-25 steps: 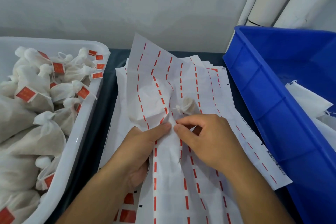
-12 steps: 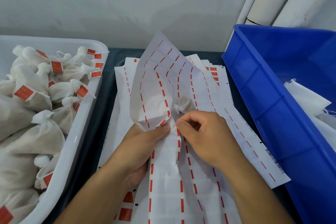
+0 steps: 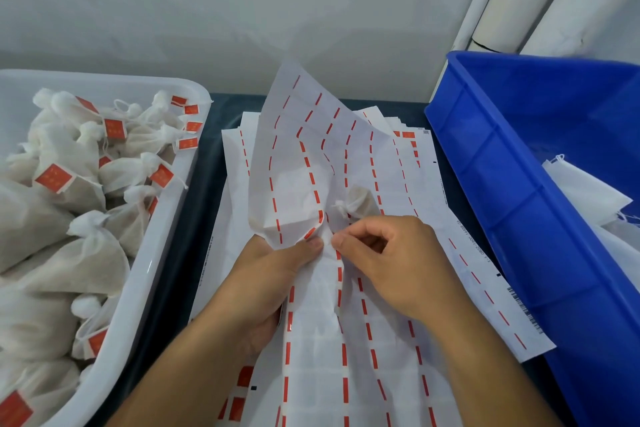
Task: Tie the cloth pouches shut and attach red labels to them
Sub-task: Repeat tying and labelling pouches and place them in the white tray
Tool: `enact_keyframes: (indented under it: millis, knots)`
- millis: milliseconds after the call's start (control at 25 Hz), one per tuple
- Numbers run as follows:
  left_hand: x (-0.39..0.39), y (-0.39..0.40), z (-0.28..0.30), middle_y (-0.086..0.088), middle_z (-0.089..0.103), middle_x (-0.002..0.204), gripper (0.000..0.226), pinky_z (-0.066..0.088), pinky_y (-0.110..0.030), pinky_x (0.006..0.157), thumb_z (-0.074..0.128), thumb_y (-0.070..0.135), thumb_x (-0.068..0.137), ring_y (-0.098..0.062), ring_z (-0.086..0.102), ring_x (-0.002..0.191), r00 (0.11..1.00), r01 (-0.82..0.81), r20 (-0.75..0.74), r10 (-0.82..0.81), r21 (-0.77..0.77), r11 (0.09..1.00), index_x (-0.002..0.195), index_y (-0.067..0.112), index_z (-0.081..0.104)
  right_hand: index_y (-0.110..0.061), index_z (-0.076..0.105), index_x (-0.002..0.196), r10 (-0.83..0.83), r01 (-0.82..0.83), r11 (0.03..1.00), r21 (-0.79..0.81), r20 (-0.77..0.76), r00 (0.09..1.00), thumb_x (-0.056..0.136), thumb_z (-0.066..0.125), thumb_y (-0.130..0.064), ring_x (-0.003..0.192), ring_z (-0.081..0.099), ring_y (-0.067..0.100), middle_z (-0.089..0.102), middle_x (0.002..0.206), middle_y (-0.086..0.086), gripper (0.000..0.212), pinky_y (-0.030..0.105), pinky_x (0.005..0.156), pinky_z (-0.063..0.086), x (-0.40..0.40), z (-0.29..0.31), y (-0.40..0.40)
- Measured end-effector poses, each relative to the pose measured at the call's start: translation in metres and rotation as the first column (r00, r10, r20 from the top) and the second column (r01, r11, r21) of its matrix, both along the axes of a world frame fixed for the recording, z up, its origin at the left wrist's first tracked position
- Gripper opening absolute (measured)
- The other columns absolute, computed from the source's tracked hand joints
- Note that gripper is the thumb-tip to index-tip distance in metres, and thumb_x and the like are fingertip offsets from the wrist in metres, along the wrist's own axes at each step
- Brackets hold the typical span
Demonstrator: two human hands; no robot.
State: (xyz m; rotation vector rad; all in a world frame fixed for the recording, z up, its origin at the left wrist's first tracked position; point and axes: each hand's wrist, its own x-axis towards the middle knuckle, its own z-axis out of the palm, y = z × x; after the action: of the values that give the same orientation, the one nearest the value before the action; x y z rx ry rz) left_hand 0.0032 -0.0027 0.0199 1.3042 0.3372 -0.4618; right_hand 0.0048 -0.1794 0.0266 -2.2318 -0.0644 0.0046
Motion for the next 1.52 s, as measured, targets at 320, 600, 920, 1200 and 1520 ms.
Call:
enact_keyframes:
  millis: [320, 600, 920, 1200, 1520]
  knots:
    - [0.0008, 0.0006, -0.0008, -0.006, 0.08, 0.089, 0.018, 0.06, -0.036, 0.052, 0.07, 0.023, 0.095, -0.03, 0.078, 0.075, 1.0, 0.012, -0.009, -0.012, -0.008, 1.0, 0.111, 0.029, 0.064, -0.033, 0.071, 0.093, 0.022, -0.023, 0.999, -0.045, -0.018, 1.0, 0.1, 0.061, -0.039, 0.083, 0.064, -0.003, 0.069, 0.083, -0.022, 0.014, 0.007, 0.067, 0.05, 0.0011, -0.0053, 0.001]
    - [0.0032, 0.0033, -0.0013, -0.003, 0.079, 0.087, 0.021, 0.06, -0.036, 0.052, 0.072, 0.026, 0.094, -0.028, 0.078, 0.075, 1.0, 0.018, 0.01, -0.018, 0.025, 1.0, 0.112, 0.031, 0.062, -0.033, 0.068, 0.093, 0.007, -0.01, 0.999, -0.044, -0.057, 0.998, 0.102, 0.057, -0.04, 0.083, 0.062, -0.006, 0.068, 0.085, -0.02, 0.016, 0.005, 0.063, 0.047, 0.0023, -0.0051, 0.0017]
    - [0.0034, 0.0057, -0.0055, 0.0, 0.08, 0.097, 0.023, 0.065, -0.045, 0.067, 0.068, 0.03, 0.097, -0.028, 0.078, 0.083, 0.994, 0.073, 0.073, -0.08, 0.092, 0.993, 0.119, 0.035, 0.062, -0.042, 0.077, 0.091, 0.037, -0.038, 0.999, -0.013, -0.021, 0.999, 0.089, 0.076, -0.045, 0.084, 0.064, -0.013, 0.068, 0.087, -0.036, 0.003, 0.001, 0.067, 0.048, -0.0011, -0.0013, -0.0033]
    - [0.0045, 0.0028, -0.0076, 0.006, 0.079, 0.088, 0.027, 0.062, -0.038, 0.055, 0.072, 0.036, 0.093, -0.025, 0.078, 0.076, 0.996, 0.067, 0.049, -0.075, 0.142, 0.988, 0.114, 0.043, 0.057, -0.032, 0.073, 0.091, 0.029, 0.001, 0.966, -0.259, 0.11, 0.994, 0.1, 0.061, -0.038, 0.073, 0.064, 0.003, 0.07, 0.082, -0.018, 0.016, 0.011, 0.067, 0.051, -0.0014, -0.003, 0.0005]
    - [0.0048, 0.0031, -0.0043, 0.008, 0.078, 0.086, 0.027, 0.062, -0.036, 0.055, 0.073, 0.038, 0.091, -0.021, 0.078, 0.075, 0.998, 0.023, 0.046, -0.032, 0.185, 0.982, 0.113, 0.04, 0.059, -0.028, 0.069, 0.092, -0.004, 0.033, 0.968, -0.251, 0.117, 0.993, 0.102, 0.059, -0.038, 0.075, 0.061, 0.003, 0.067, 0.085, -0.015, 0.017, 0.011, 0.066, 0.05, 0.0022, -0.0058, 0.0038]
